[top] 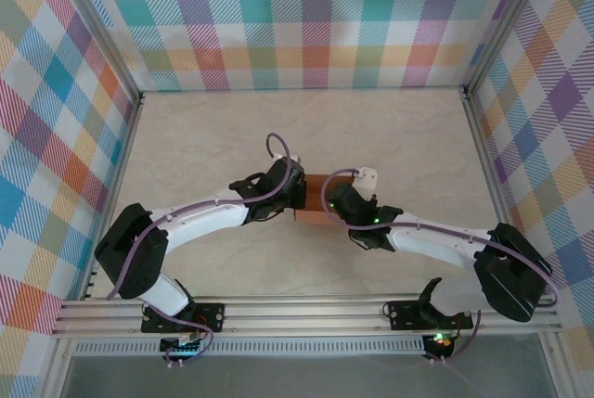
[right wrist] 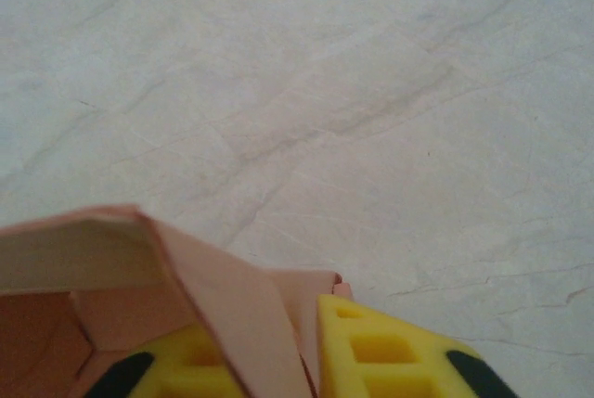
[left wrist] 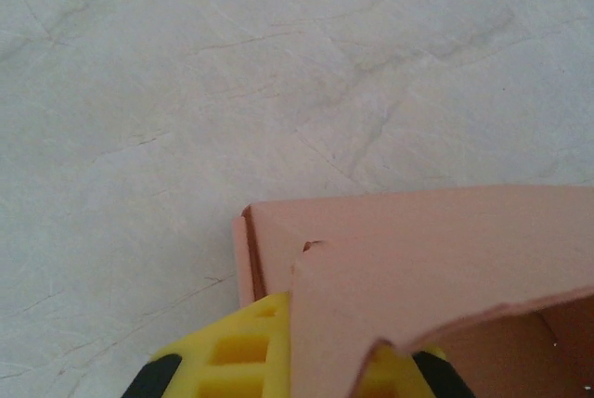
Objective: Fold the paper box
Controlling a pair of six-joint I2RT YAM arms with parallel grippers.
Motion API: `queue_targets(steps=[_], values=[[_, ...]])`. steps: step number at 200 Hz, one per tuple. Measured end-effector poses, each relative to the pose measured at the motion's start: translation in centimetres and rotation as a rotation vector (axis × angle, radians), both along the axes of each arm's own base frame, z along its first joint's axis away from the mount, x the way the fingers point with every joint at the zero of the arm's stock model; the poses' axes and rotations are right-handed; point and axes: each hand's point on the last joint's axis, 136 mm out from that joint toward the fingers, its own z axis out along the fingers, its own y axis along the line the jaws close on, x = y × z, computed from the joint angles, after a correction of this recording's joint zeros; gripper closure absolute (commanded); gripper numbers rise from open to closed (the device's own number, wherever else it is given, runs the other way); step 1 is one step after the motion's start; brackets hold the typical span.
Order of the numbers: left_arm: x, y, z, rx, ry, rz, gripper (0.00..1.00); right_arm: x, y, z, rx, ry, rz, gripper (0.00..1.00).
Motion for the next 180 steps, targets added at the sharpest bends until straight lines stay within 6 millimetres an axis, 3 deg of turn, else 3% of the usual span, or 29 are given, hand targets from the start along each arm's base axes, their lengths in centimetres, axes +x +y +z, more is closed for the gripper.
queue_targets(steps=[44,53,116,180], values=[[0.4,0.4,0.2,0.003,-0.029,0.023,1.00,-0.3,-0.3,1.3,0.010,-0.030,0.022,0.66],[0.5,0.4,0.2,0.002,-0.033,0.025,1.00,-0.4,-0.3,1.2,0.007,-0.030,0.025,0.61],[0.7,0.4,0.4,0.000,-0.045,0.032,1.00,-1.2,-1.1,0.1,-0.019,-0.012,0.048,0.54],[0.8,0.2,0.2,0.018,-0.060,0.039,1.00,-2.9,-2.5,2.4,0.030,-0.108,0.122,0.46]])
